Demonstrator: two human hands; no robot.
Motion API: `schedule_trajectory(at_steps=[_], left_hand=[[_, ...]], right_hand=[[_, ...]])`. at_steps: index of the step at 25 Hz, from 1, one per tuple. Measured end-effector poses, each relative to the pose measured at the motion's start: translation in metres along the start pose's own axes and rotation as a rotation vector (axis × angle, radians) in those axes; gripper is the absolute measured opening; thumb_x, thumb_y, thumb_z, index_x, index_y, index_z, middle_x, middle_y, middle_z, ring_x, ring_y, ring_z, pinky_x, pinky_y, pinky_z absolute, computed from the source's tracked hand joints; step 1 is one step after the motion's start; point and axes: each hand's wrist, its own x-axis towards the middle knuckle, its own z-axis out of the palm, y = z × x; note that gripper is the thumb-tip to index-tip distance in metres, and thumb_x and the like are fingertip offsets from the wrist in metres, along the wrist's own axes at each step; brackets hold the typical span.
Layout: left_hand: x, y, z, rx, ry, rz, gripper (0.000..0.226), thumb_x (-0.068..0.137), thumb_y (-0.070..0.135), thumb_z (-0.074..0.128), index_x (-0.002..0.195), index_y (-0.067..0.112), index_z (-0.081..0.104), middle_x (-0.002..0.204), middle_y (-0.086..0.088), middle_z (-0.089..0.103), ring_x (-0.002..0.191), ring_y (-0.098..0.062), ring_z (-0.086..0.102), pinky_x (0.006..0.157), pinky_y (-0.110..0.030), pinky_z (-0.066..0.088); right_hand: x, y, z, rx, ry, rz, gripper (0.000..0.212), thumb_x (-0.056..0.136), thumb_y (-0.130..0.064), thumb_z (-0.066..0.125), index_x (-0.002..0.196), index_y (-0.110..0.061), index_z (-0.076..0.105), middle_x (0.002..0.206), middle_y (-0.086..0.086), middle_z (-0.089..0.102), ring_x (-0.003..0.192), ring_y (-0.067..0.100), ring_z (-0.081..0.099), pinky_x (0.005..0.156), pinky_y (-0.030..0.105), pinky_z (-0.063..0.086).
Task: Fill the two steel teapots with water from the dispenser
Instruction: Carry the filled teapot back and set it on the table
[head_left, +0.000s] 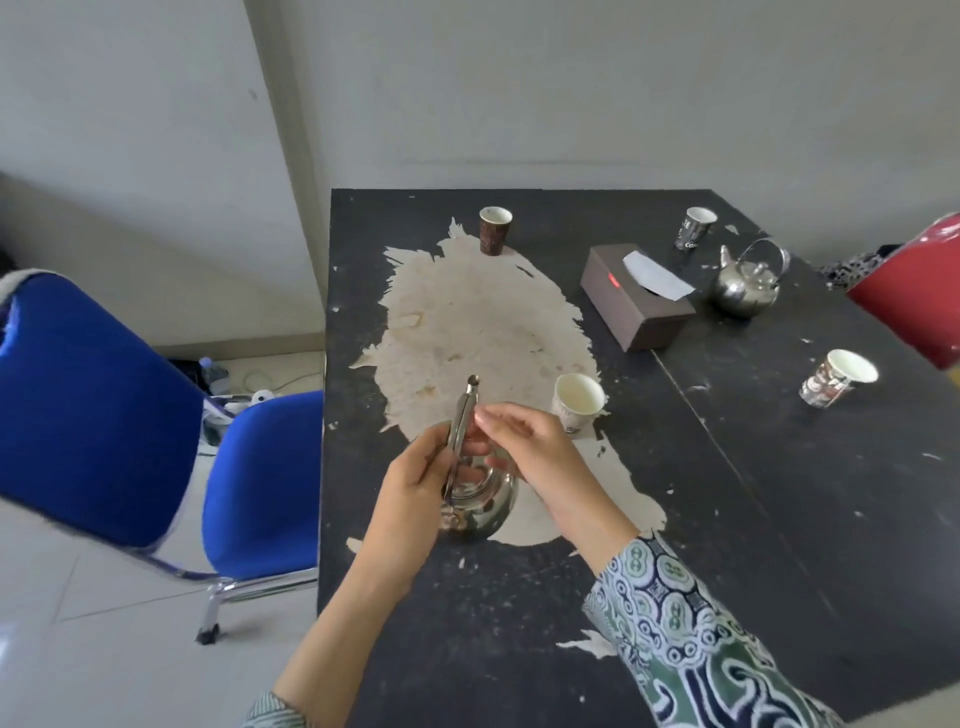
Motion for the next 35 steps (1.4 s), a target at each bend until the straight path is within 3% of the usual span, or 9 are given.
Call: schedule_trajectory(at_steps=[5,12,15,19,23,25,30,33,35], left_hand=[[0.016,-0.001,0.040,0.119,0.056,0.023,0.032,0.094,0.003,0.043,0.113,0.019,0.063,0.099,0.000,0.072,0.094,-0.010,0.067,0.085,-0.023,0.053],[0.056,0.025,0.050,0.236,0.121,0.113,0.027,0.084,0.003,0.061,0.107,0.016,0.068,0.084,0.009,0.072,0.078,-0.006,0.071,0.075,-0.019,0.056],[0.078,0.042,0.053,0.288,0.144,0.196,0.027,0.084,0.008,0.063,0.109,0.015,0.067,0.082,0.009,0.071,0.076,-0.006,0.070,0.072,-0.018,0.056],[0.119,0.065,0.059,0.325,0.123,0.289,0.030,0.082,0.010,0.066,0.111,0.015,0.066,0.089,0.007,0.069,0.085,-0.001,0.066,0.079,-0.012,0.052],[0.164,0.077,0.067,0.320,0.158,0.311,0.023,0.080,0.007,0.067,0.103,0.009,0.069,0.091,-0.003,0.072,0.085,-0.007,0.067,0.080,-0.014,0.052],[0.191,0.073,0.074,0.336,0.196,0.289,0.017,0.079,0.006,0.068,0.096,0.007,0.071,0.088,-0.006,0.073,0.082,-0.011,0.068,0.080,-0.019,0.054],[0.252,0.035,0.096,0.344,0.097,0.138,0.026,0.080,0.001,0.066,0.106,0.007,0.065,0.102,-0.010,0.070,0.089,-0.013,0.066,0.075,-0.009,0.050],[0.275,0.014,0.111,0.352,0.042,0.055,0.036,0.084,0.001,0.061,0.119,0.006,0.055,0.117,-0.011,0.063,0.095,-0.015,0.061,0.070,-0.010,0.051],[0.290,0.002,0.117,0.390,0.007,0.043,0.040,0.087,-0.002,0.056,0.125,0.007,0.049,0.122,-0.009,0.058,0.096,-0.014,0.058,0.066,-0.007,0.050]], right_hand=[[0.010,0.003,-0.034,0.097,-0.051,0.028,0.017,0.083,-0.012,0.065,0.087,-0.028,0.064,0.088,-0.007,0.070,0.076,-0.003,0.064,0.062,0.007,0.046],[0.047,-0.023,-0.059,0.192,-0.070,0.001,0.017,0.080,-0.006,0.067,0.089,-0.021,0.064,0.083,-0.008,0.073,0.083,0.003,0.067,0.072,0.017,0.047],[0.072,-0.044,-0.067,0.204,-0.024,-0.003,0.022,0.079,-0.008,0.068,0.100,-0.014,0.065,0.098,0.001,0.073,0.099,0.017,0.065,0.085,0.032,0.049],[0.109,-0.075,-0.087,0.351,-0.048,0.013,0.027,0.084,-0.003,0.060,0.111,-0.006,0.062,0.100,0.006,0.072,0.091,0.016,0.066,0.057,0.019,0.045],[0.156,-0.091,-0.106,0.404,-0.084,0.085,0.024,0.089,0.003,0.050,0.109,-0.004,0.061,0.097,0.003,0.069,0.081,0.009,0.067,0.046,0.017,0.045],[0.183,-0.087,-0.113,0.530,-0.099,0.187,0.023,0.090,0.007,0.044,0.103,-0.004,0.060,0.091,0.003,0.066,0.082,0.010,0.066,0.046,0.019,0.049],[0.243,-0.050,-0.127,0.596,-0.021,0.346,0.040,0.093,0.010,0.033,0.131,0.002,0.044,0.087,0.003,0.059,0.085,0.013,0.060,0.059,0.025,0.049],[0.273,-0.027,-0.130,0.617,0.031,0.425,0.045,0.093,0.012,0.032,0.134,-0.002,0.043,0.119,0.007,0.062,0.114,0.019,0.058,0.063,0.025,0.042],[0.291,-0.014,-0.132,0.628,0.051,0.449,0.046,0.092,0.012,0.033,0.134,-0.004,0.044,0.128,0.009,0.059,0.101,0.016,0.063,0.054,0.019,0.044]])
